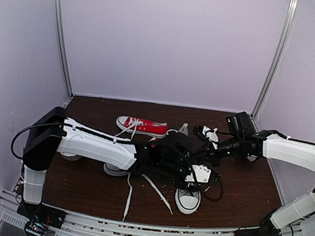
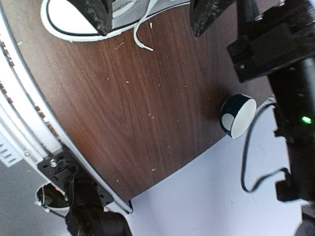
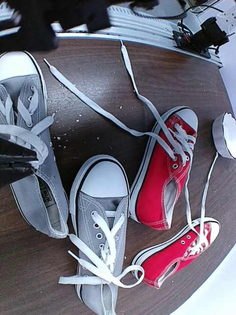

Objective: Tie the shoes
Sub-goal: Wrap the half-tied shoelace around a loop with the shoelace, then pass from the right arm to the left

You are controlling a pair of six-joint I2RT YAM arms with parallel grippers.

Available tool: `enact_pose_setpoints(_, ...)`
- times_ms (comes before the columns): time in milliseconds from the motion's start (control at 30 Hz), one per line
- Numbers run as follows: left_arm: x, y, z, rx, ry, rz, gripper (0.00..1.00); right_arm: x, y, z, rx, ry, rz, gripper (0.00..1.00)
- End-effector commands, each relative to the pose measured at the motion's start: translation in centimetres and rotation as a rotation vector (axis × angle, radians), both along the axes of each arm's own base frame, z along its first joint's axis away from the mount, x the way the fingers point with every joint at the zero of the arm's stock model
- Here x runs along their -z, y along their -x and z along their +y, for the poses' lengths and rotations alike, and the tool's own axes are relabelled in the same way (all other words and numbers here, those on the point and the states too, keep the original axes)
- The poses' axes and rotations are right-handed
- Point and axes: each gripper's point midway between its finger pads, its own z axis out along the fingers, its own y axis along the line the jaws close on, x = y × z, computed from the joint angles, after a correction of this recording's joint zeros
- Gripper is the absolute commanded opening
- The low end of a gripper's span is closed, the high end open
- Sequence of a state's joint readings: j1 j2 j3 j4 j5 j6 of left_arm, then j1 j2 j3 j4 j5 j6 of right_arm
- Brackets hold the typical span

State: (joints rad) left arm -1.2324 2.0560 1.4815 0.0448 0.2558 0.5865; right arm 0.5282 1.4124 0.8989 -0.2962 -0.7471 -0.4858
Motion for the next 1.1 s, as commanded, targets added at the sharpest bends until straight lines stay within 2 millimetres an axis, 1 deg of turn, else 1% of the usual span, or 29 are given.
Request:
enact_pose_setpoints(0, -5.1, 2.1, 2.2, 0.079, 0.092, -0.017, 0.55, -0.2, 0.1, 0.5, -0.004, -0.012, 0.015, 0.0)
enact_pose_setpoints(67, -5.1, 1.4, 3.9, 0.054, 0.107, 0.008, 0.52, -0.3, 0.1, 0.5, -0.004, -0.013, 0.018, 0.0)
enact_pose_setpoints(100, -4.9, 0.5, 4.8, 0.027, 0.124, 0.038, 0.49, -0.3, 0.1, 0.6, -0.005, -0.014, 0.018, 0.0)
enact_pose_setpoints(167, -4.5, -2.1, 6.5, -0.053, 0.154, 0.125, 0.39, -0.3, 0.1, 0.7, -0.006, -0.021, 0.02, 0.0)
enact_pose_setpoints(200, -4.2, -3.6, 7.2, -0.108, 0.158, 0.179, 0.37, -0.4, 0.1, 0.8, -0.007, -0.026, 0.024, 0.0)
enact_pose_setpoints(267, -3.2, -6.2, 8.0, -0.192, 0.151, 0.219, 0.36, -0.3, 0.3, 1.1, -0.011, -0.031, 0.031, 0.0)
enact_pose_setpoints(300, -2.4, -7.1, 8.1, -0.227, 0.14, 0.217, 0.38, -0.2, 0.3, 1.2, -0.012, -0.032, 0.035, 0.0)
enact_pose_setpoints(333, -1.6, -7.5, 8.1, -0.247, 0.126, 0.21, 0.42, -0.2, 0.3, 1.3, -0.013, -0.034, 0.036, 0.0)
enact_pose_setpoints(433, 0.0, -8.3, 7.5, -0.275, 0.1, 0.221, 0.48, -0.2, 0.4, 1.4, -0.01, -0.042, 0.044, 0.0)
enact_pose_setpoints(467, 0.9, -8.7, 7.3, -0.293, 0.086, 0.229, 0.49, -0.2, 0.5, 1.5, -0.009, -0.046, 0.046, 0.0)
enact_pose_setpoints(500, 1.1, -9.1, 7.0, -0.308, 0.084, 0.228, 0.49, -0.3, 0.5, 1.5, -0.009, -0.051, 0.046, 0.0)
enact_pose_setpoints(567, 2.2, -9.6, 6.5, -0.318, 0.065, 0.236, 0.49, -0.4, 0.7, 1.6, -0.012, -0.06, 0.045, 0.0)
enact_pose_setpoints(667, 2.8, -9.5, 5.8, -0.3, 0.061, 0.255, 0.49, -0.3, 0.8, 1.6, -0.013, -0.061, 0.049, 0.0)
enact_pose_setpoints(800, 3.2, -9.2, 5.1, -0.275, 0.062, 0.29, 0.43, -0.3, 0.8, 1.6, -0.016, -0.062, 0.046, 0.0)
enact_pose_setpoints(1000, 3.4, -8.4, 4.2, -0.223, 0.075, 0.348, 0.34, -0.5, 0.8, 1.7, -0.021, -0.069, 0.044, 0.0)
enact_pose_setpoints(1067, 3.5, -8.5, 4.0, -0.225, 0.072, 0.357, 0.31, -0.6, 0.9, 1.8, -0.023, -0.071, 0.044, 0.0)
